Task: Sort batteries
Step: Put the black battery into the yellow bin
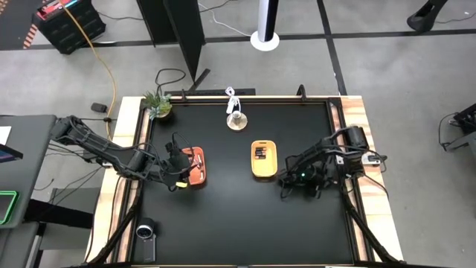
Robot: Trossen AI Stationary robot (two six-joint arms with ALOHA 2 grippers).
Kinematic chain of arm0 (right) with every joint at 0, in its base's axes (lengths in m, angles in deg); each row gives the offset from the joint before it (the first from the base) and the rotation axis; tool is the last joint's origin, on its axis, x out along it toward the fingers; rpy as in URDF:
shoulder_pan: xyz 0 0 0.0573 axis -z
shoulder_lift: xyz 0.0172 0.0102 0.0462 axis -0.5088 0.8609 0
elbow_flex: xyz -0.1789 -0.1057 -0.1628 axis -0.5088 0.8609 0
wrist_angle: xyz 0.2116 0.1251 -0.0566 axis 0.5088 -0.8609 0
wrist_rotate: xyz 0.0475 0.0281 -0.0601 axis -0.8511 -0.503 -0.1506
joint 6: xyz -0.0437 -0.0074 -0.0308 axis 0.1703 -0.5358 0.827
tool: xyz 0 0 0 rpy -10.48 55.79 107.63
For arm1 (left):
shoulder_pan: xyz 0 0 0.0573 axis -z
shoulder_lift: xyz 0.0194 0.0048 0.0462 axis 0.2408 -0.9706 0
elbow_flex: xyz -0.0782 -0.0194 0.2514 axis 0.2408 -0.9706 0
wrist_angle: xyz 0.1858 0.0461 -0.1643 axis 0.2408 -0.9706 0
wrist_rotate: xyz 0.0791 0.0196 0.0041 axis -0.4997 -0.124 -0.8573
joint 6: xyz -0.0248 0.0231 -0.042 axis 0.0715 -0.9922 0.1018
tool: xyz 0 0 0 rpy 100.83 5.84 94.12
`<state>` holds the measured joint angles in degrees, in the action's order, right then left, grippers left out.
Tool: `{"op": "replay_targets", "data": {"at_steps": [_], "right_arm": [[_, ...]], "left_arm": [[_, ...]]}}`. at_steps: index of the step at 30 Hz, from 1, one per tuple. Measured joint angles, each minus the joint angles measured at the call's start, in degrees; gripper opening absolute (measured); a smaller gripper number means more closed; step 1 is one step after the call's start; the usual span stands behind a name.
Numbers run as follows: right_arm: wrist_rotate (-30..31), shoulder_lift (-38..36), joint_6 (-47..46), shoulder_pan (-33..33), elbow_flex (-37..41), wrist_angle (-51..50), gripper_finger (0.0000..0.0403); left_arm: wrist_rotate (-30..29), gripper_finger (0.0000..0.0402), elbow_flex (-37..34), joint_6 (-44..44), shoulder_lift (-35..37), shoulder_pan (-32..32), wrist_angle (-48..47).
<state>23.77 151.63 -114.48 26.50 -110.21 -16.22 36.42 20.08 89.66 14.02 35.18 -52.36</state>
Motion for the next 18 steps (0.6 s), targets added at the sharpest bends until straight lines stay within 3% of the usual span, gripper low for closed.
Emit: {"op": "replay_targets", "data": {"at_steps": [10, 18], "right_arm": [[0.10, 0.00, -8.94, -3.51, 0.66, 1.18, 0.0101], [0.13, -0.11, -8.23, -3.88, 1.42, 1.57, 0.0102]], "left_arm": [[0.00, 0.0169, 0.00, 0.00, 0.00, 0.01, -0.06], [0.00, 0.0169, 0.01, 0.00, -0.02, 0.01, -0.08]]}}
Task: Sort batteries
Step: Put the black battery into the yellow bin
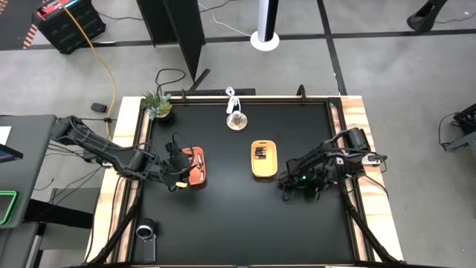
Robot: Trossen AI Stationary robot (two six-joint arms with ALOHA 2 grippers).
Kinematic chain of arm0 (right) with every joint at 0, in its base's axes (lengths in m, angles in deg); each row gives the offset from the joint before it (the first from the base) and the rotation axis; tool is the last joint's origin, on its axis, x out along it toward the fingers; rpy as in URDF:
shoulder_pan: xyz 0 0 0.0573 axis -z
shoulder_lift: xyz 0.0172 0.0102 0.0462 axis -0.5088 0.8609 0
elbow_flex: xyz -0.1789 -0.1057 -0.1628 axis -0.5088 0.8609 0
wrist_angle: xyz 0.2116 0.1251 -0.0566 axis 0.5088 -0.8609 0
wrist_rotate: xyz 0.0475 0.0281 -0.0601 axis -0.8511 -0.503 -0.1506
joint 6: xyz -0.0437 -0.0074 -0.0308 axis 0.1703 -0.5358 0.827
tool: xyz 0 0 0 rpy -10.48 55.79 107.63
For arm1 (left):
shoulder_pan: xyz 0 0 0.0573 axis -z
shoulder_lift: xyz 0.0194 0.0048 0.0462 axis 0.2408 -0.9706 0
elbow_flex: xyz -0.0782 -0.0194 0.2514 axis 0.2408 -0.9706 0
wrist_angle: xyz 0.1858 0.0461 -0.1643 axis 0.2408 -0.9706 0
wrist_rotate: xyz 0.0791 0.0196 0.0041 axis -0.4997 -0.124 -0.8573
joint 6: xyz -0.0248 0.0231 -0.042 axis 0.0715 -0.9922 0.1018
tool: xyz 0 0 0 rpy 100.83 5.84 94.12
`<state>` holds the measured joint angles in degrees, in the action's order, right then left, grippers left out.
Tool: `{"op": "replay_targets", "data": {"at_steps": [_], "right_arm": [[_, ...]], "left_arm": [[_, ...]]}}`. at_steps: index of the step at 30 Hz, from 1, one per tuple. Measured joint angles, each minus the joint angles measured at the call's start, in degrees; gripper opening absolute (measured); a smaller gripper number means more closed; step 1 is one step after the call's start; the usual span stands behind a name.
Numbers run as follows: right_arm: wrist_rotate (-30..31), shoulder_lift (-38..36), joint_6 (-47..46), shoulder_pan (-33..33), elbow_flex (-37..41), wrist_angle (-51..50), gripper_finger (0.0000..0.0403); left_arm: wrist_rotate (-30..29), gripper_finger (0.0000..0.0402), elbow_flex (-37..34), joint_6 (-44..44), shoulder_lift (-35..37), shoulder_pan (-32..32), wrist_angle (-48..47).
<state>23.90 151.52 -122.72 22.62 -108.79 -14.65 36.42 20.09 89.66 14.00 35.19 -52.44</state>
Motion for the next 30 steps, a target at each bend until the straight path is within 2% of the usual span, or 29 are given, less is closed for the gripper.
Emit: {"op": "replay_targets", "data": {"at_steps": [10, 16, 21, 26, 30], "right_arm": [[0.57, -0.09, 5.09, 2.44, 0.12, -0.37, 0.0099], [0.57, -0.09, 5.25, 2.36, 0.13, -0.37, 0.0057], [0.55, -0.09, 5.47, 2.36, 0.09, -0.49, 0.0021], [0.56, -0.09, 6.52, 2.61, 0.07, -0.63, 0.0010], [1.58, -0.09, 7.21, 2.85, -0.29, -0.88, 0.0009]], "left_arm": [[0.00, 0.0169, -0.01, 0.00, 0.00, -0.01, 0.01], [2.44, 0.0169, 0.00, -2.19, 0.60, 0.39, 1.14], [2.92, 0.0169, 0.01, -8.08, 4.84, 4.73, 11.22], [3.40, 0.0169, 0.03, -16.25, 9.66, 9.95, 22.27], [8.23, 0.0169, 0.03, -25.54, 11.70, 12.07, 33.02]]}}
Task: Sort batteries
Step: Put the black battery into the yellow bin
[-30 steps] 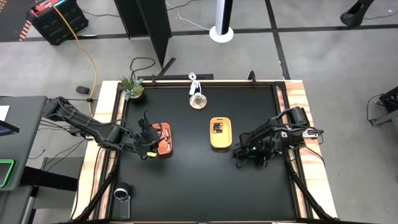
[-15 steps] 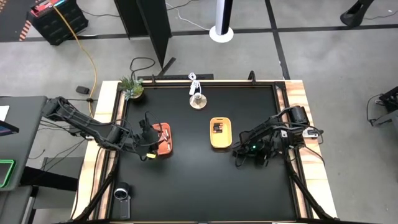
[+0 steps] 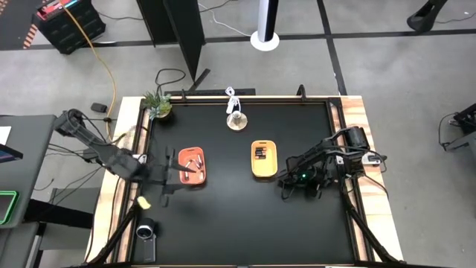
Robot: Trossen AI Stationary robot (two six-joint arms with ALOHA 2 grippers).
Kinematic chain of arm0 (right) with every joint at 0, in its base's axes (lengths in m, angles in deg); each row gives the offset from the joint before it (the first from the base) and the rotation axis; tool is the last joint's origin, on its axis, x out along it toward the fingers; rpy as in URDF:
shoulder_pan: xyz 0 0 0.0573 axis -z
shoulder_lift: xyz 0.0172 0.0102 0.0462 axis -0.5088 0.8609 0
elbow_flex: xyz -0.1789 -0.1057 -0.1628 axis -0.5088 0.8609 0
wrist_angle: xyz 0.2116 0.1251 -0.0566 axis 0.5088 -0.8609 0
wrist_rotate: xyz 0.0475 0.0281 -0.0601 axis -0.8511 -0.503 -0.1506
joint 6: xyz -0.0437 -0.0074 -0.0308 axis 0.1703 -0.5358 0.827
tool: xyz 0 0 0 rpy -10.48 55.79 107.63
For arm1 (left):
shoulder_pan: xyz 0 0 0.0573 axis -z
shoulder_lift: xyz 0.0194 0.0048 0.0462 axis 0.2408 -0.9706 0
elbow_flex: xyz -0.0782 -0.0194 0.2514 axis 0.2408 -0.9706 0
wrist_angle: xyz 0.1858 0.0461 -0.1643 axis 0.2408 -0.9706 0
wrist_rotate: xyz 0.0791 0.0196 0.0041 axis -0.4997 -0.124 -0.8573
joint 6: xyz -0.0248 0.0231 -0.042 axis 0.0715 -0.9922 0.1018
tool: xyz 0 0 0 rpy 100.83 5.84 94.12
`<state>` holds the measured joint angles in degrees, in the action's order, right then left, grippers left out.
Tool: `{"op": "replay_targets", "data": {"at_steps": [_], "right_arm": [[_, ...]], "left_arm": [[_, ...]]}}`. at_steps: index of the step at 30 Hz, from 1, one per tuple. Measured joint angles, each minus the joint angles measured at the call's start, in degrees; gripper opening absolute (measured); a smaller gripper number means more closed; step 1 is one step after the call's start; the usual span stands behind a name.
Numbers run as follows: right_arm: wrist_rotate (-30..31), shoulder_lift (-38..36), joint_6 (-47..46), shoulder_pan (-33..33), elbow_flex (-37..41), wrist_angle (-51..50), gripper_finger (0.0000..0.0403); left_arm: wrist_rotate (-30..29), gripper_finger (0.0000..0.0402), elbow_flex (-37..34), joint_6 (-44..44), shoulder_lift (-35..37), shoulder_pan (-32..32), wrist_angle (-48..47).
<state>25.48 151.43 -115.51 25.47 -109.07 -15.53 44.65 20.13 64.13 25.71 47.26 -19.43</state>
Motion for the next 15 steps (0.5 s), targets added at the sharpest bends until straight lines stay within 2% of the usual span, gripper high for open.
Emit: {"op": "replay_targets", "data": {"at_steps": [4, 9, 15], "right_arm": [[1.06, -0.13, 0.16, -0.03, -0.87, -0.36, 0.0008], [1.21, -1.01, -0.21, -0.03, -1.22, -0.54, 0.0007], [2.04, -2.64, -0.65, -0.03, -1.51, 0.03, 0.0029]], "left_arm": [[7.35, 0.0169, 0.00, -9.14, 1.03, 0.52, 12.18], [15.92, 0.0169, 0.02, -14.50, 1.26, 0.45, 25.27], [23.12, 0.0169, 0.02, -18.08, 1.21, 0.45, 31.48]]}}
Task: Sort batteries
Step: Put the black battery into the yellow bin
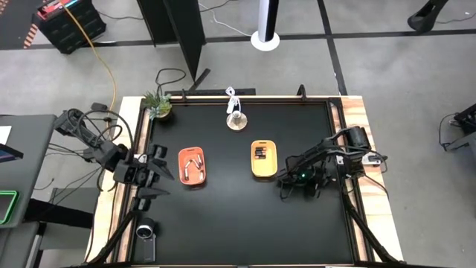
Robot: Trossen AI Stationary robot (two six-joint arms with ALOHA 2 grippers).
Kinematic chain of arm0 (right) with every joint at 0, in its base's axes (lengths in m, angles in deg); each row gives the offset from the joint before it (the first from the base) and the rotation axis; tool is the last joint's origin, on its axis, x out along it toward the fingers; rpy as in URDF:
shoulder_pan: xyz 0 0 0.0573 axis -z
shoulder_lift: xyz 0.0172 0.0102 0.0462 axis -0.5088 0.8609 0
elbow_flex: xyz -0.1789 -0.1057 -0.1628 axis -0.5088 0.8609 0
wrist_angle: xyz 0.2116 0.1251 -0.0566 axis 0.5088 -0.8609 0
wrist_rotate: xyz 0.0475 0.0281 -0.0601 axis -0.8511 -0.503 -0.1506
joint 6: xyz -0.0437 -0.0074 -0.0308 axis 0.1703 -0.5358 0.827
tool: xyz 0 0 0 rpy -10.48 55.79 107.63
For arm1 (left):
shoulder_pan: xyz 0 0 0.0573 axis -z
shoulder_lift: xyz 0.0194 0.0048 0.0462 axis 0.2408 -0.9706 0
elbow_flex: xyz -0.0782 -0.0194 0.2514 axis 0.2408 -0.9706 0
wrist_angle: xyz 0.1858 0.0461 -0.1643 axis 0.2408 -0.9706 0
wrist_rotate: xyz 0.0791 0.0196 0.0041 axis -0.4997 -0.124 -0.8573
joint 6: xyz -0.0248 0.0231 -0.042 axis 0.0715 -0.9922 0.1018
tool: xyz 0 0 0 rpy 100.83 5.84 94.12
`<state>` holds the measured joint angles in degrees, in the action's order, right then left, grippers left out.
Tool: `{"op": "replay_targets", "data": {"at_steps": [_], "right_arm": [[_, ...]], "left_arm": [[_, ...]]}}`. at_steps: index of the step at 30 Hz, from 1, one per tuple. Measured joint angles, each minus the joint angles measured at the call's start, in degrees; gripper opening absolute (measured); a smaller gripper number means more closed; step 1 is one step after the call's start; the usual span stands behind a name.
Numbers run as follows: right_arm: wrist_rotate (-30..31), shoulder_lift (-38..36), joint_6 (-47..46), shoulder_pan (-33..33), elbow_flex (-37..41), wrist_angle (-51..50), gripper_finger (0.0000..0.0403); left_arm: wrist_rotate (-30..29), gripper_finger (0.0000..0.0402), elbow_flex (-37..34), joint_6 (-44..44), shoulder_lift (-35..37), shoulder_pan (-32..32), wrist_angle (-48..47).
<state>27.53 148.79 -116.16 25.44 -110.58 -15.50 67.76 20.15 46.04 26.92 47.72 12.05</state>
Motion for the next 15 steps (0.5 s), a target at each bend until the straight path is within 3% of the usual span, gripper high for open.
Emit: {"op": "replay_targets", "data": {"at_steps": [4, 9, 15], "right_arm": [[3.17, -3.67, -1.10, -0.93, -0.41, 1.87, 0.0068], [5.22, -10.92, -3.31, -1.53, -0.85, 6.68, 0.0113], [8.07, -19.48, -6.65, -3.10, -1.21, 19.78, 0.0131]], "left_arm": [[4.37, 0.0169, 0.00, -0.42, -0.72, 0.00, 2.45], [5.49, 0.0169, 0.16, -2.36, -1.93, 0.00, 4.03], [5.47, 0.0169, 0.31, -4.40, -2.05, 0.00, 6.32]]}}
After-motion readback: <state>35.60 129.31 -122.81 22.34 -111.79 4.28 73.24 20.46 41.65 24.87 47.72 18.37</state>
